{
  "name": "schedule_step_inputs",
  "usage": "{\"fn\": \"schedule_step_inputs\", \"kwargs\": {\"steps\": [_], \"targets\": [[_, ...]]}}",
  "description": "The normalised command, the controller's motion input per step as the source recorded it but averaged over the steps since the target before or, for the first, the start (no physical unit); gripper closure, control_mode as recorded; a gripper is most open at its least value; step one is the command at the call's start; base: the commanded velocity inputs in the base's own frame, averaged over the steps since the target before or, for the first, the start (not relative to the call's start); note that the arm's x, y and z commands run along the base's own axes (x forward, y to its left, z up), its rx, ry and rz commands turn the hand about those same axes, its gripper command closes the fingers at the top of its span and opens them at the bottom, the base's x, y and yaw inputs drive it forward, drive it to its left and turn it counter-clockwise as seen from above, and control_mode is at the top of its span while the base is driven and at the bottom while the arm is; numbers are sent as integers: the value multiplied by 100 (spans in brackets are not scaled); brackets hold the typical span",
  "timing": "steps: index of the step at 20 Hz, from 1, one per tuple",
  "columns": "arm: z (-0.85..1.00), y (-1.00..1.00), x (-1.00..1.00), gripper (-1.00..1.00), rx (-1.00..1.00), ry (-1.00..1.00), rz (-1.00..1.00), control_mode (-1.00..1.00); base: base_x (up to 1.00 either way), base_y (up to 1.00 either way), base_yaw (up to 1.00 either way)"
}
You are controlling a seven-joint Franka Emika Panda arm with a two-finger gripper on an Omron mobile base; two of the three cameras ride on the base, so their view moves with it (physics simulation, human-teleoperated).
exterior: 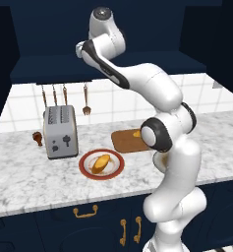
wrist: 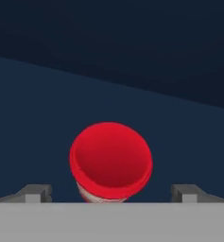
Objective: From the different types of pastries on the counter, select a croissant and place it on the cutting board. Then retrieve a jar of jam from the cabinet and place it alongside the croissant on the cutting board.
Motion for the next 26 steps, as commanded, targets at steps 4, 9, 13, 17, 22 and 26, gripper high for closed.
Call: {"fn": "schedule_step_inputs", "kwargs": {"steps": [4, 9, 13, 17, 22, 26], "targets": [[0, 0, 40, -100, 0, 4, -2, -100, 0, 0, 0], [0, 0, 17, -100, 0, 6, -3, -100, 0, 0, 0], [-6, 5, 8, 100, 0, 4, -3, -100, 0, 0, 0], [8, -6, -6, 100, 0, -2, 0, -100, 0, 0, 0], [58, -44, -76, 100, 0, -4, -2, -100, 0, 0, 0], [45, -66, -100, 100, 0, 0, -7, -100, 0, 0, 0]]}}
